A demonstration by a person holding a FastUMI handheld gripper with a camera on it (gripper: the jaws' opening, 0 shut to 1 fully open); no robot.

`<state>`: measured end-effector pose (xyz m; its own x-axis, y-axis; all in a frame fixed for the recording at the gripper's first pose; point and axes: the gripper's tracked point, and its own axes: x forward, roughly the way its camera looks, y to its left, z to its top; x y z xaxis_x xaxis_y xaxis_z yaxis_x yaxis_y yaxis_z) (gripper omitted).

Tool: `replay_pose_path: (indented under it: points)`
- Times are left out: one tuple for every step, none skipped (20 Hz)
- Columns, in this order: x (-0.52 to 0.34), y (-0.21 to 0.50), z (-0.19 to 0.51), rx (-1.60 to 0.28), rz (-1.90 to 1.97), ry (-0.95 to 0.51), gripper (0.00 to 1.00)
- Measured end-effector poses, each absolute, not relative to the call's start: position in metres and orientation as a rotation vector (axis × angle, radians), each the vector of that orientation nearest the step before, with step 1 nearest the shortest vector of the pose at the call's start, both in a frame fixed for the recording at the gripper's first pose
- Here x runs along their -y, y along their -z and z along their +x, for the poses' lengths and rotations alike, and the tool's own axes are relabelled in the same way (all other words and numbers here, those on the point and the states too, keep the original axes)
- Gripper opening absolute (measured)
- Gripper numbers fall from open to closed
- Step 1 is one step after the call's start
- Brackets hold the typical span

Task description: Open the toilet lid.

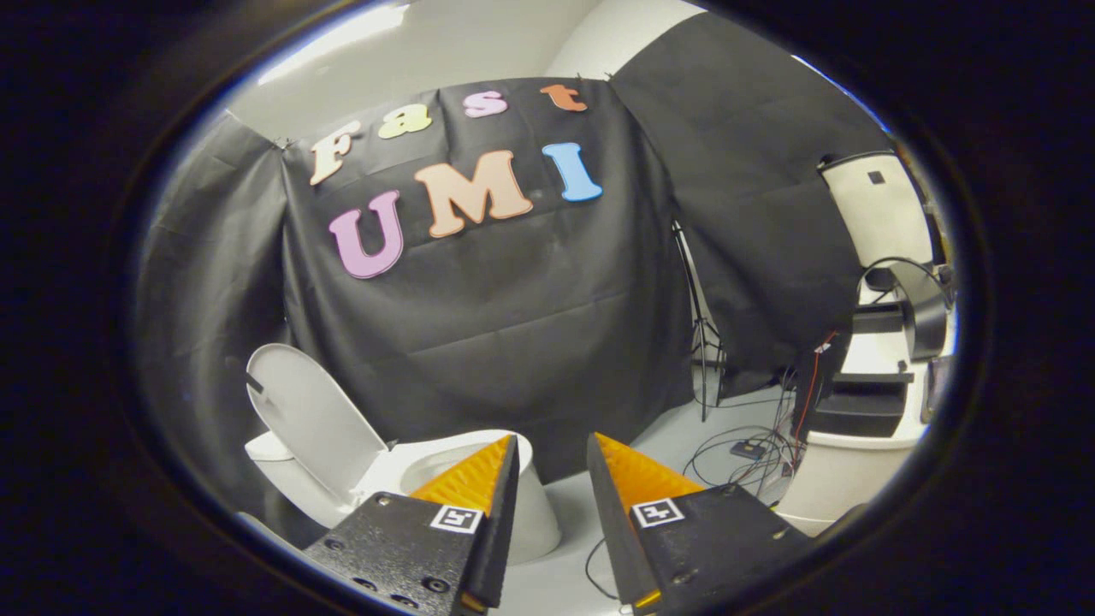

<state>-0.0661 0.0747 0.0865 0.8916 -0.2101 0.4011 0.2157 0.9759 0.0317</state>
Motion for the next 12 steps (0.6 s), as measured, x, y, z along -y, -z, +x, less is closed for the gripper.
replay_pose_path:
  points:
    - [-0.0733,-0.0841,-0.0669,0.416,-0.003,0.220,0.49]
    - [-0.0727,-0.0824,-0.0678,0.416,0.008,0.221,0.49]
    - [-0.0722,-0.0808,-0.0679,0.415,0.018,0.223,0.49]
    - [-0.0724,-0.0796,-0.0679,0.412,0.029,0.223,0.49]
    - [-0.0711,-0.0780,-0.0682,0.411,0.040,0.223,0.50]
    - [-0.0712,-0.0771,-0.0685,0.413,0.050,0.221,0.49]
    - [-0.0709,-0.0770,-0.0692,0.415,0.058,0.218,0.49]
    - [-0.0707,-0.0769,-0.0696,0.416,0.064,0.217,0.49]
    - [-0.0702,-0.0756,-0.0705,0.415,0.066,0.216,0.49]
    - [-0.0701,-0.0755,-0.0711,0.413,0.065,0.215,0.49]
    - [-0.0686,-0.0746,-0.0725,0.414,0.065,0.213,0.49]
    - [-0.0680,-0.0742,-0.0731,0.413,0.070,0.210,0.49]
